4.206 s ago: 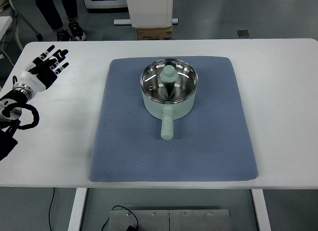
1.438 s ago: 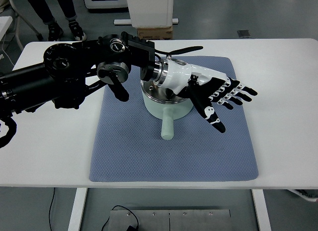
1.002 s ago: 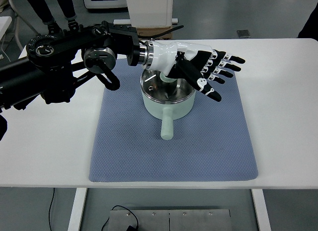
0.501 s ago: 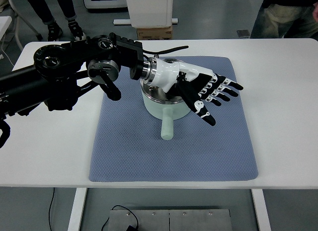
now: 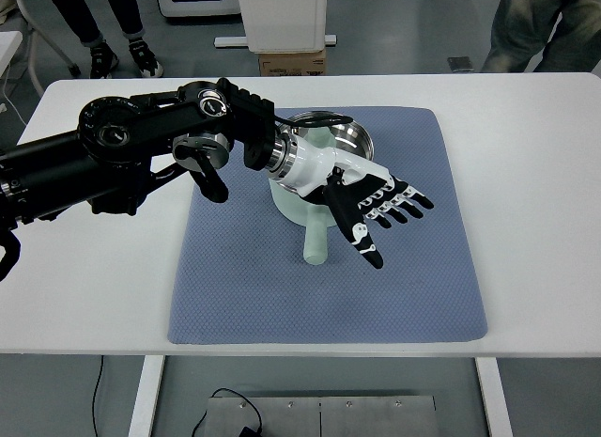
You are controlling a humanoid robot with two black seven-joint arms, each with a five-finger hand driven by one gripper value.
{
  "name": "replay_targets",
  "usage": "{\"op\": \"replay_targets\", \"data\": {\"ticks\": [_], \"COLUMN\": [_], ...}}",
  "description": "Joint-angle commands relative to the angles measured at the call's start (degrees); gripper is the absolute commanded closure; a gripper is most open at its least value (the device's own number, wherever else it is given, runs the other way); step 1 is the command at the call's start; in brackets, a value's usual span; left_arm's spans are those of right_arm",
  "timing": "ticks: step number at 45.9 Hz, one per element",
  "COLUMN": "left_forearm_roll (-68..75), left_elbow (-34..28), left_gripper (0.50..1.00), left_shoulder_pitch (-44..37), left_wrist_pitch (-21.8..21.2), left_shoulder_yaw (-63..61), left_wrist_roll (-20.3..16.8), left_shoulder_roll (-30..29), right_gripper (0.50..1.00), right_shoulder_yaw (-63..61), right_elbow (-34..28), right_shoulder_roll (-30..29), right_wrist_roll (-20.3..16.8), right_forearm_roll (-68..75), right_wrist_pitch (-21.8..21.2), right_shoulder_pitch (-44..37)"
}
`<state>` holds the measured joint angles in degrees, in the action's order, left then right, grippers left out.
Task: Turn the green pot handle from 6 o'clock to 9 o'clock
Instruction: 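Push the saucepan rim with the left hand, turning the handle toward the left arm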
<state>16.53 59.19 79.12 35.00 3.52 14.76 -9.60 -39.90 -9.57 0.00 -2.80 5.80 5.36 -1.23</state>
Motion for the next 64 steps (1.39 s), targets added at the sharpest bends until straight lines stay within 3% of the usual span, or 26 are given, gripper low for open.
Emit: {"op": "replay_targets", "data": {"ticks": [1,6,30,64], "left_forearm_roll": [0.0,0.0,0.0,0.0], "left_elbow": [0.2,0.8,8.0,9.4], "left_gripper": [0.5,0.5,0.5,0.5], "left_shoulder_pitch": [0.2,0.2,2.4,5.4], "left_wrist_pitch": [0.0,0.0,0.0,0.0], "left_shoulder_yaw": [-0.6,-1.4,-6.4,-12.4], "left_wrist_roll": [1.1,2.6,3.2,3.3], "left_shoulder_roll": [0.0,-0.2,-4.6,-11.6], "right_gripper": [0.5,0.5,0.5,0.5], "right_shoulder_yaw": [0.0,0.0,0.0,0.0], "right_elbow": [0.0,0.0,0.0,0.0], "right_shoulder_roll": [0.0,0.0,0.0,0.0], "right_wrist_roll": [0.0,0.0,0.0,0.0], "right_forearm_roll": [0.0,0.0,0.0,0.0], "right_wrist_pitch": [0.0,0.0,0.0,0.0], "right_shoulder_pitch": [0.0,0.0,0.0,0.0]}}
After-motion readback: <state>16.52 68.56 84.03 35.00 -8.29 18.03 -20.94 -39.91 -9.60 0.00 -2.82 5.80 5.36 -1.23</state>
